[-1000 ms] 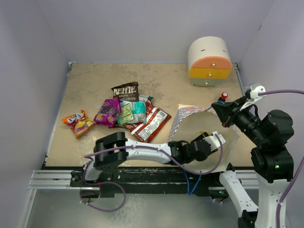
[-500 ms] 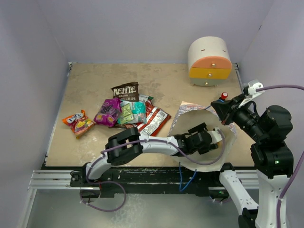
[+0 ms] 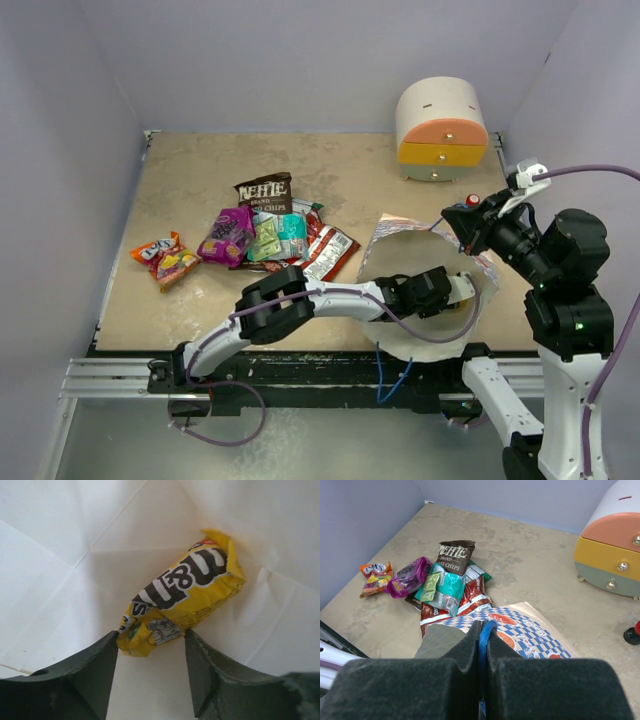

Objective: Take the snacks out of the paper bag

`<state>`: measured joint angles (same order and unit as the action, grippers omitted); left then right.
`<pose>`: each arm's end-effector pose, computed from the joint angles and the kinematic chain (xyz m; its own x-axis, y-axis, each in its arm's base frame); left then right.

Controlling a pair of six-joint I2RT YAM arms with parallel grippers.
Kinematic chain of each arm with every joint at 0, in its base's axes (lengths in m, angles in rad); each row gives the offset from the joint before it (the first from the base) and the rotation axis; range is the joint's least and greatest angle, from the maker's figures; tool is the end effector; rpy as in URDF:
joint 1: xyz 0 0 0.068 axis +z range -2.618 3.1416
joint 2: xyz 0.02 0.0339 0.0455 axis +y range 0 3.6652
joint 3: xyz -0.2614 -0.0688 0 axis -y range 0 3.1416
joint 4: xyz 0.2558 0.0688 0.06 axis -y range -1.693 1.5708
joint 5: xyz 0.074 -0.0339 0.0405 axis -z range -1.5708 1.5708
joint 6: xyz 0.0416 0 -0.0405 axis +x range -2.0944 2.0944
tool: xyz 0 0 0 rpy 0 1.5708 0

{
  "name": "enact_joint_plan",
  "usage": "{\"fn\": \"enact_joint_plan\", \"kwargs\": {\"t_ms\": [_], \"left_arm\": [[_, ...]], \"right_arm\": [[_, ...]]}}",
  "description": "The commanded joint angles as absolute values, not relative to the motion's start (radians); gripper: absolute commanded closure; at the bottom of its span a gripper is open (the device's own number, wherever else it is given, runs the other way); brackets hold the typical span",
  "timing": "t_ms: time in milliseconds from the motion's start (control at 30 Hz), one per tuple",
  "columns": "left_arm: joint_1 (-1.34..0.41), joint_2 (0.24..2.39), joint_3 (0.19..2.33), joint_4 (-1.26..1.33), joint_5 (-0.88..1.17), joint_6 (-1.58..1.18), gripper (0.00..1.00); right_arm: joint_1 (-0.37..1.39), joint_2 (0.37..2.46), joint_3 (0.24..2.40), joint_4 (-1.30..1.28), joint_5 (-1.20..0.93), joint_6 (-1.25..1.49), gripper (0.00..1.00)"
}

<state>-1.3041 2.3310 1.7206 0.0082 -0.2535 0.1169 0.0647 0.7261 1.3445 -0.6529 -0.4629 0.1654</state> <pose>0.1519 -0.5165 0.1407 -0.0457 0.5957 -0.8019 0.8908 0.3877 0.2372 0.1079 0.0256 0.4804 -0.1168 0.1401 -0.9832 -0.4907 0.8526 0.1797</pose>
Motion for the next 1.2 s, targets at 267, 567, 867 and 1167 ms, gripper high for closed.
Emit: {"fn": "enact_joint_plan", "kwargs": {"t_ms": [267, 567, 867, 1167], "left_arm": [[-1.289, 2.273, 1.796, -0.072, -0.285, 0.051, 0.54], [-1.289, 2.307, 1.817, -0.068, -0.230, 0.005, 0.53], [-1.289, 2.345, 1.879, -0.056, -0.217, 0.038, 0.42], [-1.289, 2.407, 1.926, -0.091, -0.191, 0.068, 0.57]], "right_arm": [[0.064, 0.749, 1.387, -0.602, -0.442, 0.158, 1.00], [0.064, 0.726, 1.378, -0.599, -0.437, 0.168, 1.00], [0.064, 0.733, 1.388, -0.606, -0.441, 0.167, 1.00], [0.064, 0.741, 1.399, -0.632, -0.442, 0.135, 1.00]]}}
